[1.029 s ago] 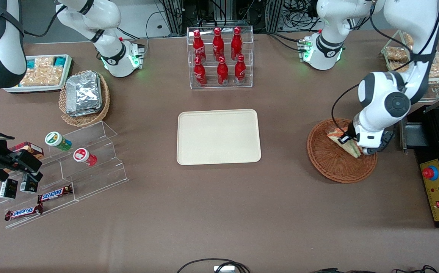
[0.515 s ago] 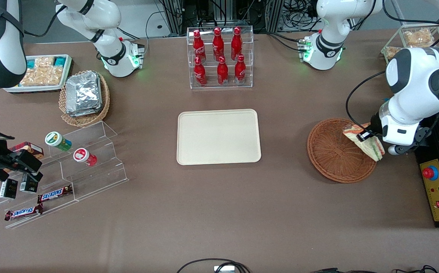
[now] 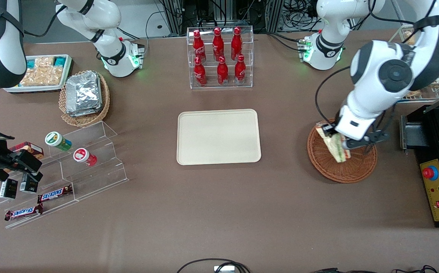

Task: Place sandwich from basket to tray
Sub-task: 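Carry the sandwich over the cream tray with the left gripper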

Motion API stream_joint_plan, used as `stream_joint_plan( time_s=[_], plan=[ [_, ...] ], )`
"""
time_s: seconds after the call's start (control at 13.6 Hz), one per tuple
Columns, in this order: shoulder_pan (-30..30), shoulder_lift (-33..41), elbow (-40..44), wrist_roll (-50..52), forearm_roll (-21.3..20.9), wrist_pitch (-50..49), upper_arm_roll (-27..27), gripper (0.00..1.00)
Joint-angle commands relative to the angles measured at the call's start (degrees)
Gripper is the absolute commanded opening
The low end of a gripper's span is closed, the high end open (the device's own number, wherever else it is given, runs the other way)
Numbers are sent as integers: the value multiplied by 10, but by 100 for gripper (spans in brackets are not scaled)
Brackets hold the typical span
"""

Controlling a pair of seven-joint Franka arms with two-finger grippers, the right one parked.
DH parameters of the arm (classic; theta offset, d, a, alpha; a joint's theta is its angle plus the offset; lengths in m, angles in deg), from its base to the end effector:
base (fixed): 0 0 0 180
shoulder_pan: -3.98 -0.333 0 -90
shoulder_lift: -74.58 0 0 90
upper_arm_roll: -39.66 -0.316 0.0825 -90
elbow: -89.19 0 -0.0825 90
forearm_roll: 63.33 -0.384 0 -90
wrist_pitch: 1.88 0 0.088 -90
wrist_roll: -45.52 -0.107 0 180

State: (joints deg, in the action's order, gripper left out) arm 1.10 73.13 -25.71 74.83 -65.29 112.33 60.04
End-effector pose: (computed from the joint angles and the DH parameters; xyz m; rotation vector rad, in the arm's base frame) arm 0.5302 -0.1639 0.4410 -3.0926 -0.2970 0.0372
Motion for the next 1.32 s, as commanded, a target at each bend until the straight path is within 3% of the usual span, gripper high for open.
stream_joint_plan(
  time_s=[0.0, 0.51, 0.88, 1.25],
  plan=[
    [0, -6, 15, -5, -13, -12, 51, 0],
    [2, -35, 14, 45, -17, -5, 192, 0],
    [82, -115, 16, 154, -115, 41, 199, 0],
    [139, -235, 69, 253, -206, 47, 199, 0]
  ],
)
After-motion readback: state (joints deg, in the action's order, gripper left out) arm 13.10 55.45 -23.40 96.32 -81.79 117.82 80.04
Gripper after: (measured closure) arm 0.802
